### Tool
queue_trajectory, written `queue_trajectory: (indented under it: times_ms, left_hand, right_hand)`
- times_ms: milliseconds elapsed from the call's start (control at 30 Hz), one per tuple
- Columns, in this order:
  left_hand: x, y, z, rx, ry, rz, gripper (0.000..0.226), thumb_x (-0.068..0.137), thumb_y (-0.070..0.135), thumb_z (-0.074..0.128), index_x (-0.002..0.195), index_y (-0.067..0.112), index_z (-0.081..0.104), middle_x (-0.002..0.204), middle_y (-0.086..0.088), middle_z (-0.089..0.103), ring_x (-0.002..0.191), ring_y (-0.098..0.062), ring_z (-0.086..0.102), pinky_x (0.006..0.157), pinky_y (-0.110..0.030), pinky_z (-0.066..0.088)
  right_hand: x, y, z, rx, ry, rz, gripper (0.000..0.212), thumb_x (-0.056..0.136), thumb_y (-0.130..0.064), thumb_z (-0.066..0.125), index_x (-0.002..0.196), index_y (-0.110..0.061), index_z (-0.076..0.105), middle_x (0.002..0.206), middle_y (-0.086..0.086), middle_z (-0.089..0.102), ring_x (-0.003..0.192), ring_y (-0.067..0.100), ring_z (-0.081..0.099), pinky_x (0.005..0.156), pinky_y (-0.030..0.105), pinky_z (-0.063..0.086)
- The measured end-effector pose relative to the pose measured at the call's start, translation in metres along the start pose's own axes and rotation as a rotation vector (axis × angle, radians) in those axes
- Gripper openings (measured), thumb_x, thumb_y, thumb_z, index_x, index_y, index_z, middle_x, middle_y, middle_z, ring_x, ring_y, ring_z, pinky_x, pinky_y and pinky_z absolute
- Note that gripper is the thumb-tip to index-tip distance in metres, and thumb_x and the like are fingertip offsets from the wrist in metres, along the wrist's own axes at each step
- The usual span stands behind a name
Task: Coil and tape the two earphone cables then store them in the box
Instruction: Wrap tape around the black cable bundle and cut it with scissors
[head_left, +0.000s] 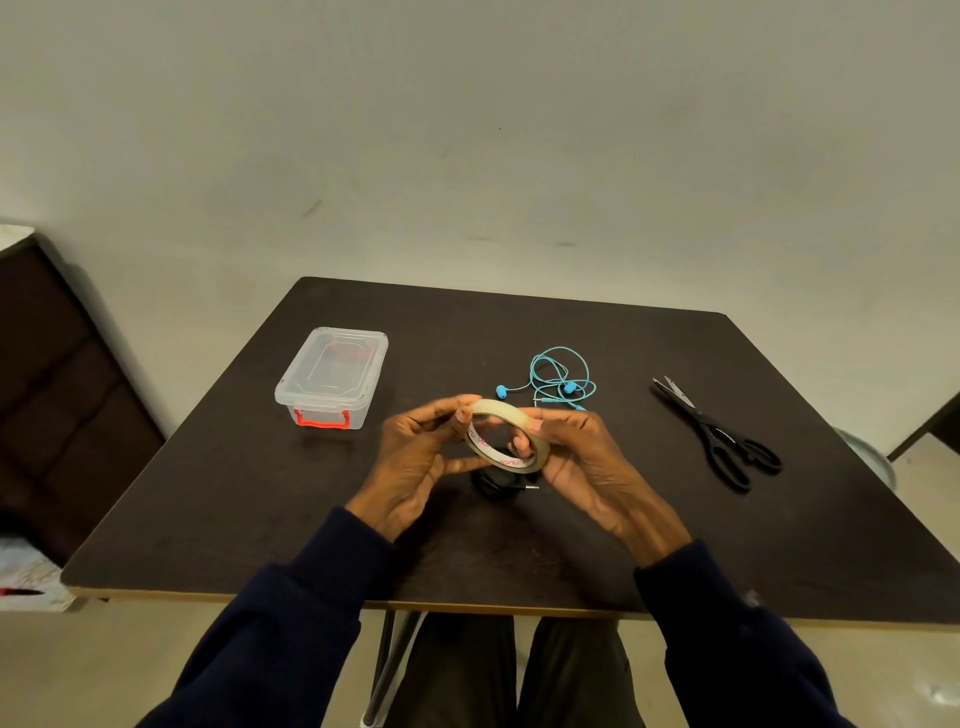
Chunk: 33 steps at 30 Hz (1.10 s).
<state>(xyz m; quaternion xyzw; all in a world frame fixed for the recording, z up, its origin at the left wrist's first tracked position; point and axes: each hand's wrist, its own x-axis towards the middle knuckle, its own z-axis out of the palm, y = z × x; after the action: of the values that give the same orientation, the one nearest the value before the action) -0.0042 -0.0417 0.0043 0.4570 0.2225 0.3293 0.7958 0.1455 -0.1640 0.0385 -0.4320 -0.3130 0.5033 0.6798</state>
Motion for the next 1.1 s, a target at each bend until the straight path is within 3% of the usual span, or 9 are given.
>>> queue_trajectory:
  times_ms: [133,267,367,567,667,800,1000,1100]
  left_hand:
    - [-0.002,0.000,0.000,0.031,0.024,0.025,0.026,0.073,0.019,0.077,0.098,0.013,0.079,0.113,-0.012,0.075,0.108,-0.028,0.072,0.079,-0.053,0.062]
    - [-0.004,0.001,0.001,0.138,0.042,0.144,0.032,0.072,0.021,0.079,0.103,0.012,0.076,0.109,-0.008,0.077,0.104,-0.025,0.073,0.073,-0.041,0.063]
    - [-0.005,0.000,0.001,0.157,0.049,0.180,0.031,0.073,0.019,0.078,0.102,0.011,0.076,0.107,-0.006,0.077,0.103,-0.024,0.074,0.071,-0.037,0.062]
    - [-0.003,-0.003,0.001,0.058,0.047,0.116,0.022,0.072,0.018,0.078,0.093,0.018,0.081,0.111,-0.008,0.076,0.106,-0.026,0.072,0.077,-0.048,0.063]
    - [-0.003,-0.002,0.001,0.008,0.039,0.080,0.023,0.070,0.020,0.079,0.093,0.018,0.082,0.113,-0.010,0.075,0.109,-0.028,0.071,0.076,-0.050,0.062]
    - [-0.003,-0.003,-0.001,-0.096,-0.006,0.003,0.023,0.075,0.015,0.076,0.097,0.013,0.081,0.116,-0.014,0.074,0.110,-0.030,0.071,0.073,-0.049,0.061]
    - [-0.003,-0.001,0.000,-0.118,-0.028,-0.025,0.023,0.076,0.012,0.075,0.098,0.011,0.079,0.118,-0.016,0.073,0.109,-0.032,0.071,0.073,-0.049,0.061]
    - [-0.005,0.001,0.000,-0.094,-0.015,-0.009,0.023,0.074,0.013,0.075,0.096,0.011,0.080,0.116,-0.016,0.073,0.107,-0.032,0.072,0.071,-0.048,0.062]
  right_hand:
    - [0.005,0.005,-0.005,-0.036,0.049,0.000,0.024,0.091,0.008,0.050,0.100,0.011,0.072,0.082,0.023,0.062,0.065,0.016,0.061,0.067,0.026,0.055]
    - [0.010,0.010,-0.004,-0.106,0.131,-0.035,0.024,0.087,0.003,0.057,0.099,0.024,0.062,0.075,0.022,0.060,0.056,0.013,0.050,0.063,0.028,0.044]
    - [0.008,0.009,-0.001,-0.115,0.136,-0.026,0.024,0.081,0.000,0.058,0.089,0.021,0.065,0.071,0.018,0.069,0.054,0.012,0.049,0.061,0.026,0.044]
    - [0.005,0.004,-0.001,-0.126,0.087,0.008,0.029,0.091,0.013,0.038,0.104,0.028,0.059,0.082,0.019,0.071,0.061,0.015,0.050,0.068,0.029,0.042]
    - [0.003,0.002,0.000,-0.139,0.067,0.017,0.032,0.091,0.015,0.034,0.112,0.028,0.055,0.072,0.011,0.068,0.064,0.015,0.050,0.068,0.027,0.044]
    - [0.000,-0.001,-0.001,-0.114,0.048,0.026,0.035,0.091,0.014,0.035,0.116,0.019,0.060,0.070,0.014,0.056,0.066,0.014,0.054,0.068,0.025,0.047]
    - [0.000,-0.002,0.001,-0.056,0.096,0.032,0.032,0.091,0.014,0.039,0.117,0.024,0.057,0.073,0.018,0.059,0.073,0.023,0.051,0.078,0.036,0.044]
    - [0.000,0.001,0.002,-0.065,0.102,0.046,0.035,0.090,0.012,0.043,0.120,0.027,0.051,0.063,0.012,0.060,0.064,0.017,0.052,0.074,0.032,0.043]
